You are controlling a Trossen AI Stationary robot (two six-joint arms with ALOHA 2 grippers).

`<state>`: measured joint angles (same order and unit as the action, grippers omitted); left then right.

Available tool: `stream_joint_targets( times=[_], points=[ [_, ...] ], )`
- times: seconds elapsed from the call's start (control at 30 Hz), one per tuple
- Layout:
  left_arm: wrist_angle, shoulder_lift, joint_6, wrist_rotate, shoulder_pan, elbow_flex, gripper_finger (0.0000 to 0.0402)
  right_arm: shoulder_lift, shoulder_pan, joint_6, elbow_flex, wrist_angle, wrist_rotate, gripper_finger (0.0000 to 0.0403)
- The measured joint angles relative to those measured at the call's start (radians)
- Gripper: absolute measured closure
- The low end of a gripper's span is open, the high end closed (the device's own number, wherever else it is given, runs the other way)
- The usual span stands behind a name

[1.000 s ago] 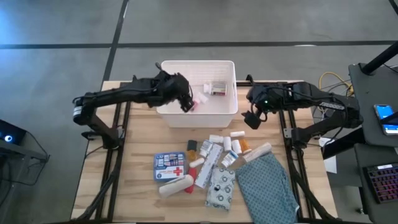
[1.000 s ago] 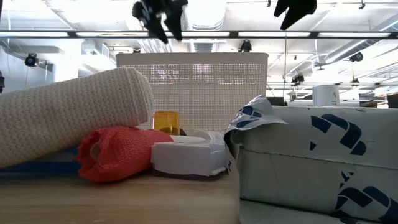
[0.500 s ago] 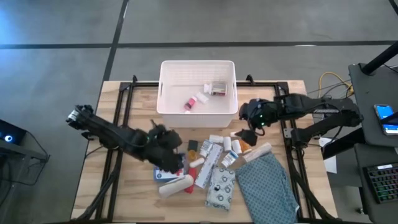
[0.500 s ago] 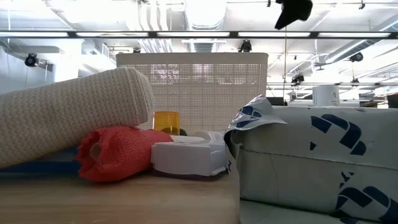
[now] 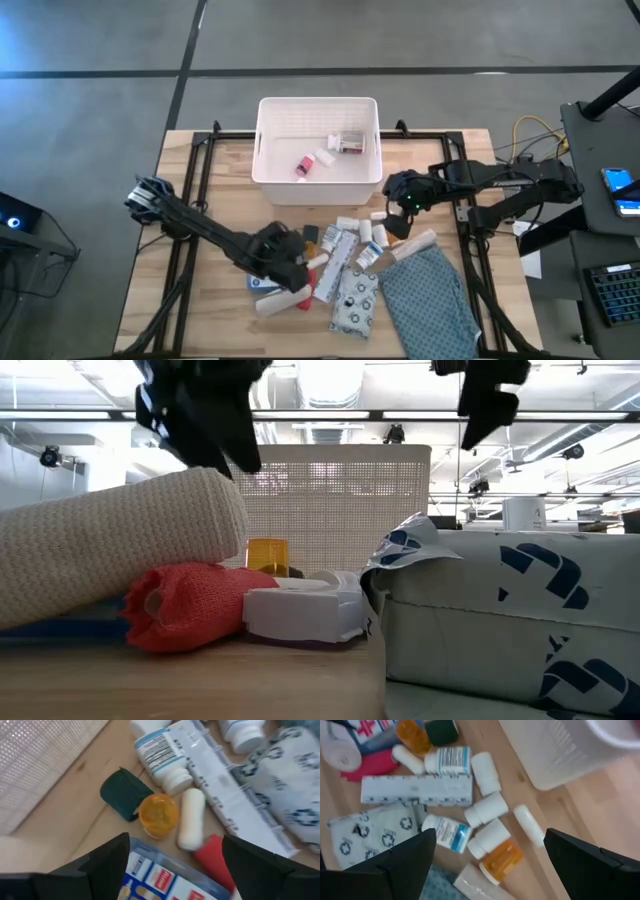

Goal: Pick & place medical supplies in basket/bin
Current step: Put the orange bottle into the white bin

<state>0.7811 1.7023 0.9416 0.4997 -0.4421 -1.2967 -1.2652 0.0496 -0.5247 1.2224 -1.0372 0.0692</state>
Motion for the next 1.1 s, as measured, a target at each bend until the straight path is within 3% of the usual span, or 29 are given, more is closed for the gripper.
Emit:
stream_joint_targets(
  times=[0.27,0.63,0.83,1.1],
  points=[
    [-0.119,0.115,-0.193,0.018,0.01,-0.001,0.0106,0.001,0.046,0.0,0.0,-0.002,0.032,0.0044],
    [-0.09,0.136,-0.129,0.052,0.075,-0.007,0.0106,0.001,0.105,0.0,0.0,-0.001,0.113,0.0044],
    [-0.131,0.137,-0.159,-0.075,0.115,0.01,0.0107,0.001,0.112,0.0,-0.008,0.001,0.118,0.0044],
    [-0.143,0.141,-0.185,-0.081,0.122,0.018,0.0127,0.001,0.113,0.001,-0.051,-0.005,0.136,0.0044]
  ],
)
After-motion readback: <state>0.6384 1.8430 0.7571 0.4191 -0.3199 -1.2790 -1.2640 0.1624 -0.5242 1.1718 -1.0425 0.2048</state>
